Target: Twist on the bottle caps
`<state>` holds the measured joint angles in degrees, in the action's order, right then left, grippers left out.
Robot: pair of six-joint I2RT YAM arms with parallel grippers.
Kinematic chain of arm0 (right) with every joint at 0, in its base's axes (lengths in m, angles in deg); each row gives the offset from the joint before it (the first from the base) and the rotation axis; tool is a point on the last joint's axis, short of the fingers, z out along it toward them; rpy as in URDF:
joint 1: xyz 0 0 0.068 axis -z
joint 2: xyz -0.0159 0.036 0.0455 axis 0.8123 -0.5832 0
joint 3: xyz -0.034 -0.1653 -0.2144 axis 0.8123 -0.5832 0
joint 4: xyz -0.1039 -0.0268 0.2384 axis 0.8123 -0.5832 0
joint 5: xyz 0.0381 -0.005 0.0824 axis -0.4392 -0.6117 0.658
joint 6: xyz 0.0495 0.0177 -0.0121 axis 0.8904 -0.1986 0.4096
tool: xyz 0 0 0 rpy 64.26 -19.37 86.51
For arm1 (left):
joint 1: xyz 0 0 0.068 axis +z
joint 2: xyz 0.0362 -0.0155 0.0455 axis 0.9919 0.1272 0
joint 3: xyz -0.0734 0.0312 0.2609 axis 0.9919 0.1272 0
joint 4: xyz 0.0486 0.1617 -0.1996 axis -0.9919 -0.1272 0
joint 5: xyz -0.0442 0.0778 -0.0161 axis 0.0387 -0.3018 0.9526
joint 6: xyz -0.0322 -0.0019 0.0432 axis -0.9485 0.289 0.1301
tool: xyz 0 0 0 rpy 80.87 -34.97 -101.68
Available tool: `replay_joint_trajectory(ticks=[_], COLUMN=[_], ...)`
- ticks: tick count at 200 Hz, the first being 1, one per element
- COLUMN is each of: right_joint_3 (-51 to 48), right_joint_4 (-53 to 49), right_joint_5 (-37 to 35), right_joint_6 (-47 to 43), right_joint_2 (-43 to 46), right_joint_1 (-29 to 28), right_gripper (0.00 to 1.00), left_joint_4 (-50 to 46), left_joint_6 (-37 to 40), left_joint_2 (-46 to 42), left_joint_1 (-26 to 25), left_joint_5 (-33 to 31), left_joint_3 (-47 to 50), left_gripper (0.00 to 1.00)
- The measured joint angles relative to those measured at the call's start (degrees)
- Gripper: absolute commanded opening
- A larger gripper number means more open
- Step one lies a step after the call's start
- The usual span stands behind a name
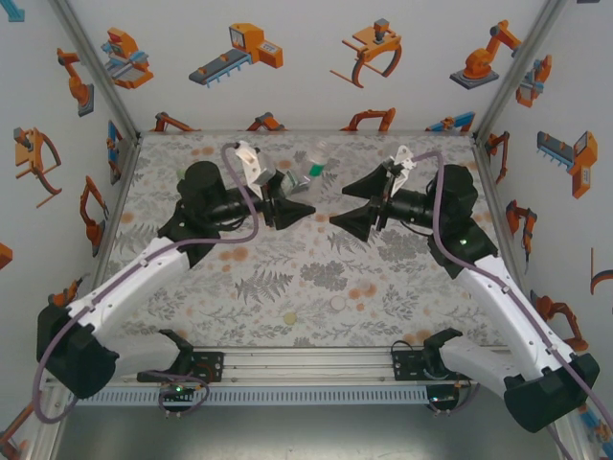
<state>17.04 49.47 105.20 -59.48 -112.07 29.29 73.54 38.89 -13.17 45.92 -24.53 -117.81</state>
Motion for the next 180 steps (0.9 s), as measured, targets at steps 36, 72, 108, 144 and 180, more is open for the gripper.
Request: replay_joint_trajectory(ticks=[36, 72, 108, 144, 180], right_joint_3=[-0.33, -2.8, -3.56, -5.99, -8.33], right_joint_4=[-4.0, -6.78, -10.34, -14.75, -23.89], right_joint_5=[-3.72, -10.86, -22.49, -34.6, -46.05], right_joint_6=[-1.31, -1.88, -0.83, 7.13, 16.63], right_joint_2=[-0.02, -0.61, -4.92, -8.24, -8.0], right_joint_1=[-2.93, -9.46, -17.14, -20.09, -20.37], right_gripper=[0.69, 0.67, 0.62, 0.59, 0.53], left_joint_4=[-12.15, -22.05, -26.67, -28.52, -28.55], left_joint_6=[2.56, 3.65, 4.52, 7.54, 11.3], left_joint_2=[-3.98, -5.7, -7.56, -9.29, -11.76], left_joint_1=[4.5, 9.75, 13.92, 15.21, 15.21], left_joint_5=[-1.49, -1.49, -0.46, -0.22, -1.09], left_joint_3=[-1.75, -3.34, -3.41, -2.29, 1.57], left_gripper=[0.18, 0.03, 0.0, 0.0, 0.0])
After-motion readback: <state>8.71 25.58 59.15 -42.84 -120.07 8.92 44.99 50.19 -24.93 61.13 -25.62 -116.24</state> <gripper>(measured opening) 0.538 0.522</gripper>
